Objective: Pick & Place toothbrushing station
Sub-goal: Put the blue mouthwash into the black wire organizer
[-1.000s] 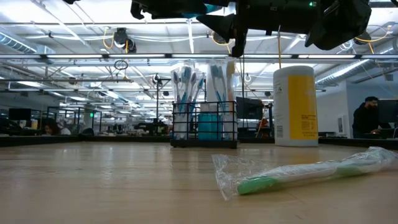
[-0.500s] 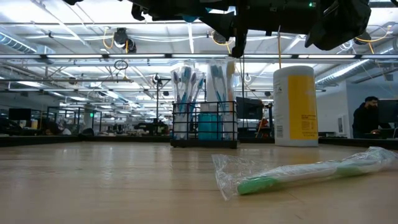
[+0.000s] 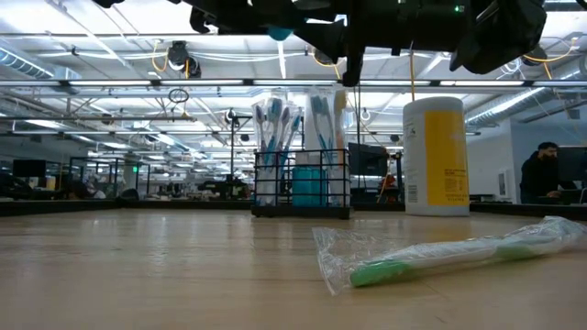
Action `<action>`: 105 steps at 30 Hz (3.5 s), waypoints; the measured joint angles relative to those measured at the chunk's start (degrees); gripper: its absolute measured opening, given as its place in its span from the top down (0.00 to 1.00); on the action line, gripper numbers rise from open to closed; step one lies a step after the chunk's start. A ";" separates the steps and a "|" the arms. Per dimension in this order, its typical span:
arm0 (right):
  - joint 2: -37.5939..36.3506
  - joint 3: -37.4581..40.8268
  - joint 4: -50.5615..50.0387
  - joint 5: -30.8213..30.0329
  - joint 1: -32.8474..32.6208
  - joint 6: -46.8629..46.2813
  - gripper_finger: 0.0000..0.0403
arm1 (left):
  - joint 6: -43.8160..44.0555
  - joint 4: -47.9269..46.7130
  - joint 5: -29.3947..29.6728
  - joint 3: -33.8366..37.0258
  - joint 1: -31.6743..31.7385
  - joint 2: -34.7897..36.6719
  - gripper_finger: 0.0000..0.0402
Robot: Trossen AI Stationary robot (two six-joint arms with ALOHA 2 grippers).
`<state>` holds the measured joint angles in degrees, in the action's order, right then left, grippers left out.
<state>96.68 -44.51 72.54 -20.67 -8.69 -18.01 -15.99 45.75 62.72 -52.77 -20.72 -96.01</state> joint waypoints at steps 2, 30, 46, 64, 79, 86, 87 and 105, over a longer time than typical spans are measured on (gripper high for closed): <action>0.00 0.00 -1.04 0.04 -0.01 2.33 0.72 | -0.02 -1.52 0.86 0.00 -0.63 0.00 0.33; -13.19 0.02 -52.77 -0.03 -0.30 18.88 0.72 | 19.67 -29.35 -34.60 -0.04 -2.12 6.19 0.32; -13.20 0.00 -61.45 8.73 -0.68 17.35 0.72 | 17.10 -31.96 -44.63 0.00 6.79 6.12 0.35; -3.13 -10.61 -69.40 14.99 -1.99 12.32 0.72 | 17.39 -36.35 -49.24 -0.06 6.73 7.87 0.47; 4.89 -15.08 -73.68 19.12 0.55 13.61 0.72 | 17.51 -50.04 -50.66 0.28 4.45 6.05 0.47; 5.44 -15.08 -73.20 19.32 0.66 15.80 0.72 | 19.41 -45.99 -48.34 0.25 4.98 5.57 0.47; 5.44 -15.08 -73.20 19.32 0.65 15.88 0.72 | 20.05 -45.58 -47.94 0.22 5.07 5.59 0.47; 5.44 -15.02 -68.30 19.28 0.61 19.56 0.72 | 20.54 -37.03 -47.71 0.22 6.76 1.89 0.47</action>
<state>102.13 -59.53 4.23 -1.39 -8.08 1.55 4.55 8.72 15.00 -52.56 -13.96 -94.11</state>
